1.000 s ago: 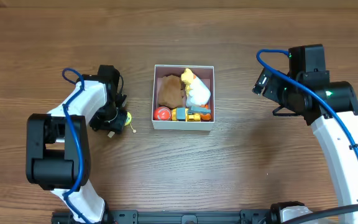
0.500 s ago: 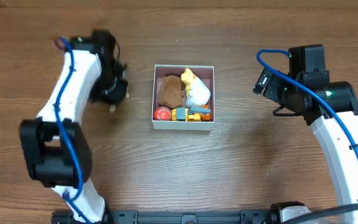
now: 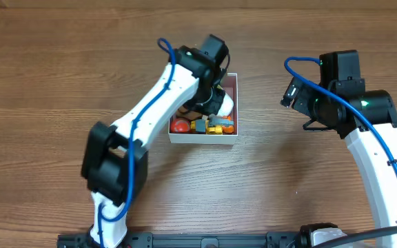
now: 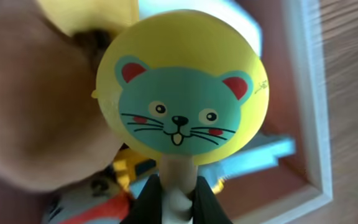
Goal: Pack container
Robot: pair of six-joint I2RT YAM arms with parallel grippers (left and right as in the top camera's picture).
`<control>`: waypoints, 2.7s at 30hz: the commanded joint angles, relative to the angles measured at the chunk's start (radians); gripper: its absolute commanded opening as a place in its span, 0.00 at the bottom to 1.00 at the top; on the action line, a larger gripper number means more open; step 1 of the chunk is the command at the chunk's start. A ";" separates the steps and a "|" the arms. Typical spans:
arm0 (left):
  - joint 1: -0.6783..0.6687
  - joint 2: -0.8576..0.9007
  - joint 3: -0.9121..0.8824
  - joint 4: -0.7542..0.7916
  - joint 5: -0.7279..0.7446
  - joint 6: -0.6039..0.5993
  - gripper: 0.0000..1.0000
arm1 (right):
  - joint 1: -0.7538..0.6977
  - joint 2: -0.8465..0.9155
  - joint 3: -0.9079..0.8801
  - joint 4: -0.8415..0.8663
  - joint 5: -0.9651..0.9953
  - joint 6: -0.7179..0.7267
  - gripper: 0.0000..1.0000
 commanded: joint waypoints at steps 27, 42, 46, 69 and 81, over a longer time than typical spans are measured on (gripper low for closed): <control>0.559 -0.481 0.063 -0.207 -0.206 0.040 1.00 | -0.001 -0.001 0.005 0.008 0.010 -0.006 1.00; 0.559 -0.481 0.063 -0.208 -0.206 0.040 1.00 | -0.105 -0.536 -0.101 0.131 -0.013 -0.324 1.00; 0.559 -0.481 0.063 -0.207 -0.206 0.040 1.00 | -0.177 -0.789 -0.436 0.283 -0.047 -0.325 1.00; 0.559 -0.481 0.063 -0.207 -0.206 0.040 1.00 | -0.139 -1.345 -1.209 0.681 -0.125 -0.313 1.00; 0.559 -0.481 0.063 -0.207 -0.206 0.040 1.00 | -0.139 -1.345 -1.209 0.664 -0.125 -0.313 1.00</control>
